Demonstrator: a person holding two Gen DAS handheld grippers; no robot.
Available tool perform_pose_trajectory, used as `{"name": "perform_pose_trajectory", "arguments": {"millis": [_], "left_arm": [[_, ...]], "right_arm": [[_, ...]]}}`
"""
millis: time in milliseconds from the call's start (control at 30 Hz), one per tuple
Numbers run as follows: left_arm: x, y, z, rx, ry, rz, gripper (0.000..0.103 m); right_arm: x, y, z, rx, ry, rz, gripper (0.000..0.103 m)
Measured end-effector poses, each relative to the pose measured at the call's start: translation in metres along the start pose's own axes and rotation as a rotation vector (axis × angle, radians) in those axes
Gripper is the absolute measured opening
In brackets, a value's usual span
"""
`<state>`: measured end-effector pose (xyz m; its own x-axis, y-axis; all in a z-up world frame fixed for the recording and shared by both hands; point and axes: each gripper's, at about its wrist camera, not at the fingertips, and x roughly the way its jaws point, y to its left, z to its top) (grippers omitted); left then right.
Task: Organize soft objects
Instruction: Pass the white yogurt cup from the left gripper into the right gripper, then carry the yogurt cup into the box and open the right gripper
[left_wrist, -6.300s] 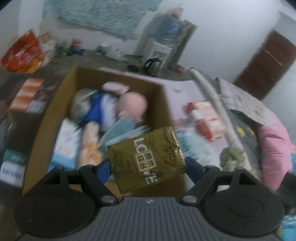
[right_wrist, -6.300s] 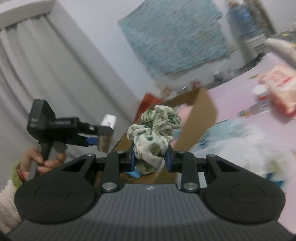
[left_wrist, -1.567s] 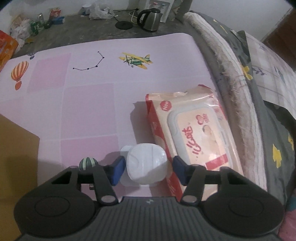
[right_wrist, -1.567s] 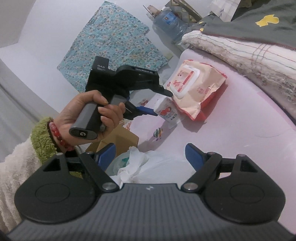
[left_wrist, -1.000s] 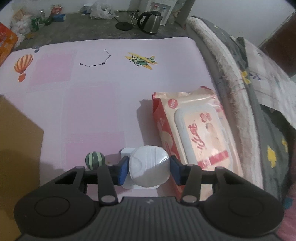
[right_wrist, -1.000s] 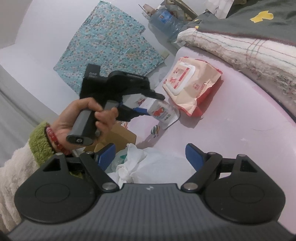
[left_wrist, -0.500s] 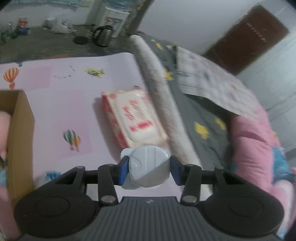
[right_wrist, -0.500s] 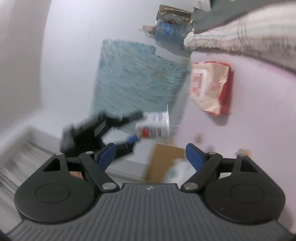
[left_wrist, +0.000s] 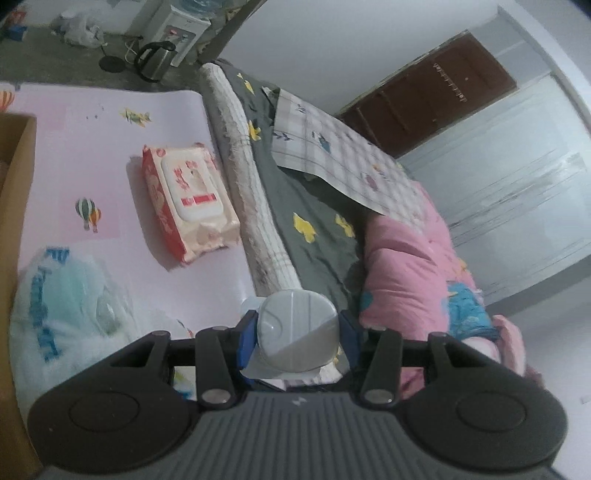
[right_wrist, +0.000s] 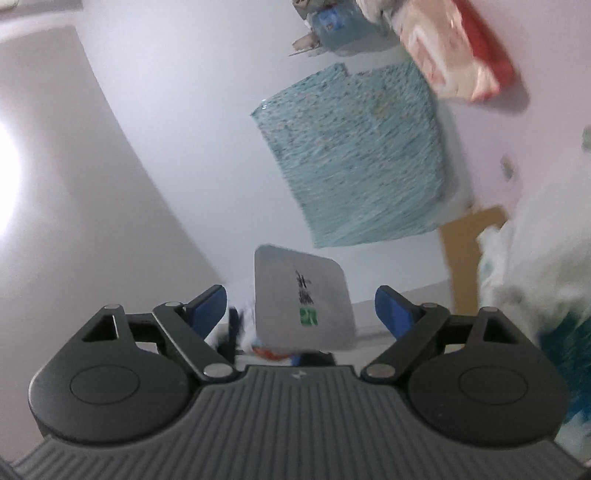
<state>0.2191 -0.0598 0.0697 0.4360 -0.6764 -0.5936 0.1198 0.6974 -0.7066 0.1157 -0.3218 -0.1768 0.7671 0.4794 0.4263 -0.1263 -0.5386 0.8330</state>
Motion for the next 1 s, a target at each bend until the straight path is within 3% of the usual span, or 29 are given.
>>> {"name": "perform_pose_trajectory", "arguments": {"millis": [367, 433, 533, 1000], "left_arm": [[-0.046, 0.014, -0.033, -0.034, -0.086, -0.085, 0.047], [-0.054, 0.019, -0.039, -0.048, -0.091, -0.106, 0.047], [-0.063, 0.029, -0.047, -0.071, -0.100, -0.132, 0.048], [-0.094, 0.072, -0.065, -0.129, -0.148, -0.189, 0.048]], "right_arm": [[0.013, 0.004, -0.037, 0.019, 0.116, 0.018, 0.083], [0.017, 0.003, -0.047, 0.021, 0.136, 0.006, 0.078], [0.020, 0.002, -0.062, 0.016, 0.142, 0.007, 0.061], [0.043, 0.008, -0.095, -0.125, 0.160, -0.125, 0.060]]}}
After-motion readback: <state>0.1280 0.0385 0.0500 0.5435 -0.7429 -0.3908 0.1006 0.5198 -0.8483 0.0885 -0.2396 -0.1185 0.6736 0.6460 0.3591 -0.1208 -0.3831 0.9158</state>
